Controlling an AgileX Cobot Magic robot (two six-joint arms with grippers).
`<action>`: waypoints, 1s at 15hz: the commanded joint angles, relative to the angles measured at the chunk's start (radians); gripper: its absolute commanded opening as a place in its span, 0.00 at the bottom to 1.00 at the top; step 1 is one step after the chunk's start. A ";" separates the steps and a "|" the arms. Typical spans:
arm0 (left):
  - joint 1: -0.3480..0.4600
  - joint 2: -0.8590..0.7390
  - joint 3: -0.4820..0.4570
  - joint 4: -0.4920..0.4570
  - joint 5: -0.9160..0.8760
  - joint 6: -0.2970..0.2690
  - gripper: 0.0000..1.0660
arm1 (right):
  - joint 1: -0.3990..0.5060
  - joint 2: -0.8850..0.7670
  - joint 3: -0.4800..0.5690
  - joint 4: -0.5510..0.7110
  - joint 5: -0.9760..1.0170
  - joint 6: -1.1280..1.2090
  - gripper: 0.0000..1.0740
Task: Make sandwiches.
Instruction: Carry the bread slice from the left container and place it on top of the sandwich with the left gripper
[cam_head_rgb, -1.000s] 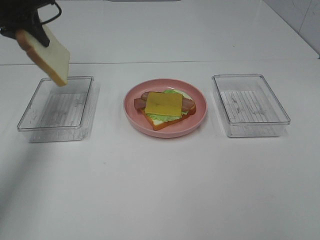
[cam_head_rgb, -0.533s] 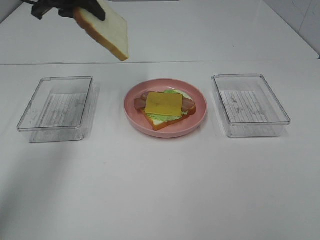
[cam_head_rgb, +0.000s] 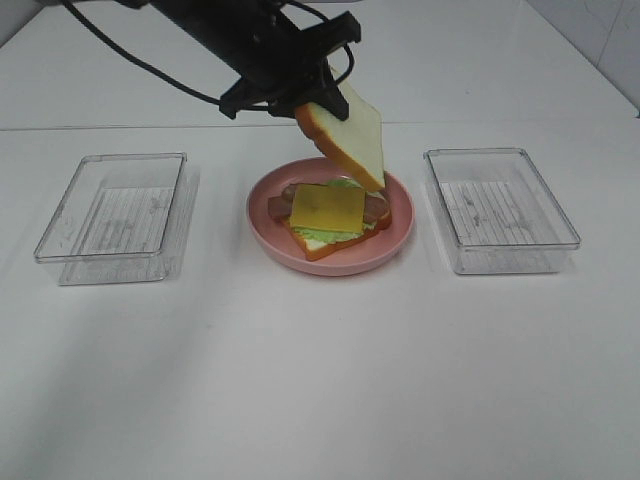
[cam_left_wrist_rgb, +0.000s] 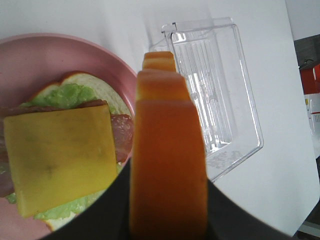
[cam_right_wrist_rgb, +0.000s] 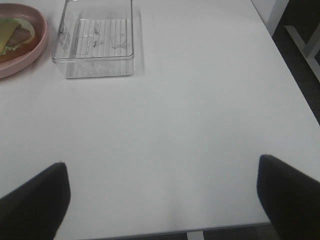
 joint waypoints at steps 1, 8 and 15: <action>-0.008 0.042 -0.006 -0.055 -0.031 0.000 0.00 | -0.005 -0.030 0.002 -0.004 -0.010 -0.013 0.91; -0.008 0.142 -0.006 -0.090 -0.040 -0.029 0.00 | -0.005 -0.030 0.002 -0.004 -0.010 -0.013 0.91; -0.002 0.138 -0.043 -0.031 0.027 -0.049 0.96 | -0.005 -0.030 0.002 -0.004 -0.010 -0.013 0.91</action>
